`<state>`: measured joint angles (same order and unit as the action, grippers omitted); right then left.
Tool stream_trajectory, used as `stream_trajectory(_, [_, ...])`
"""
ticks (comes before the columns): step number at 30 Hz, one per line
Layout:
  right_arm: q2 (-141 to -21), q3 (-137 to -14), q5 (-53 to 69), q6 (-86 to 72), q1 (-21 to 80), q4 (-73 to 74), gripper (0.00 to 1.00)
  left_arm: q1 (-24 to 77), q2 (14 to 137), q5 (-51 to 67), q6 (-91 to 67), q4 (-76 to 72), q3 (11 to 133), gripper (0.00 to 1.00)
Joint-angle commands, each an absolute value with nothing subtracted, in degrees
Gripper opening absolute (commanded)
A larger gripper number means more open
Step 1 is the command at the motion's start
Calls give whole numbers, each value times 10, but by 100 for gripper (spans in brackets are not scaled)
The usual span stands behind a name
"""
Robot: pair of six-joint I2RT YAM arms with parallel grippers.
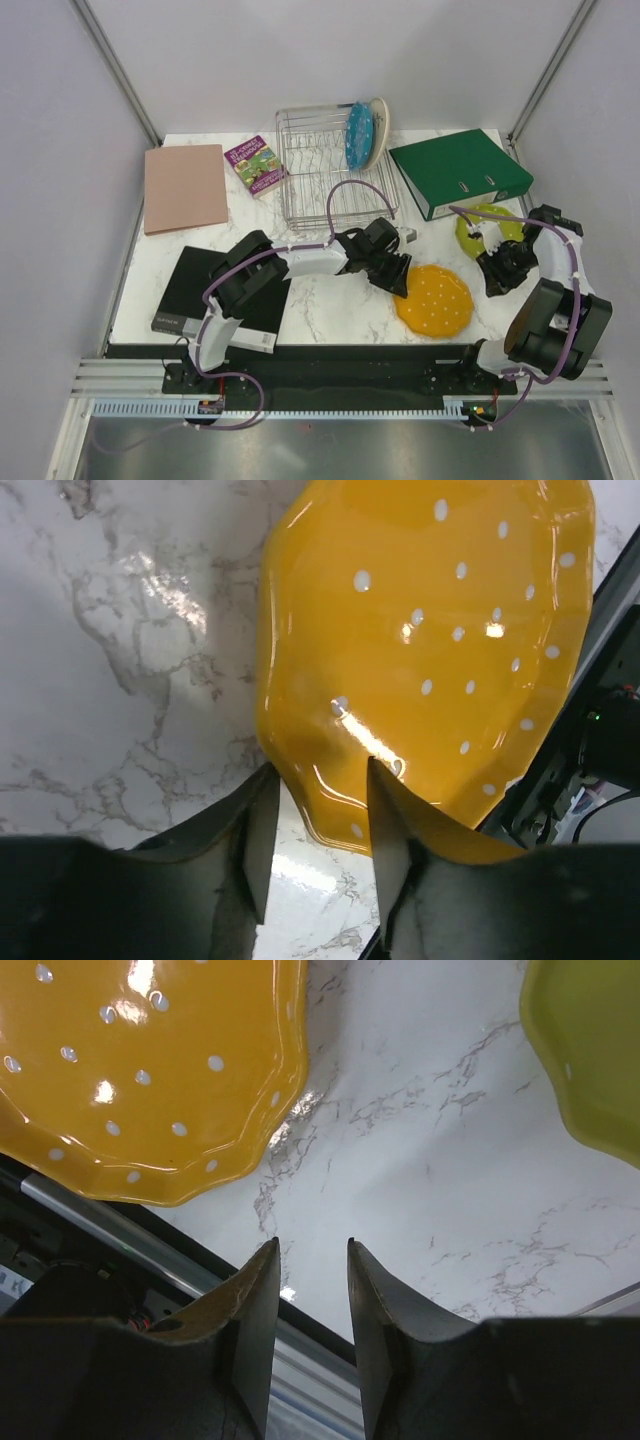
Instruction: Load the plates into the dish rack
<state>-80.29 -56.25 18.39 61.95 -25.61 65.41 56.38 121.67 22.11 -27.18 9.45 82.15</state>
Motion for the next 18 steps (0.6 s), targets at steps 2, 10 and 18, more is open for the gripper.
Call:
stream_trajectory(2, [-786,-552,235,637,-258,666,41,563,1215,172,-284,124,823,39])
stream_trajectory(10, [-830,-599,280,611,-242,649,41,549,1150,91,-261,170,721,38])
stream_trajectory(18, [-865,-656,344,575,-122,630,43,478,1049,71,-235,153,578,40])
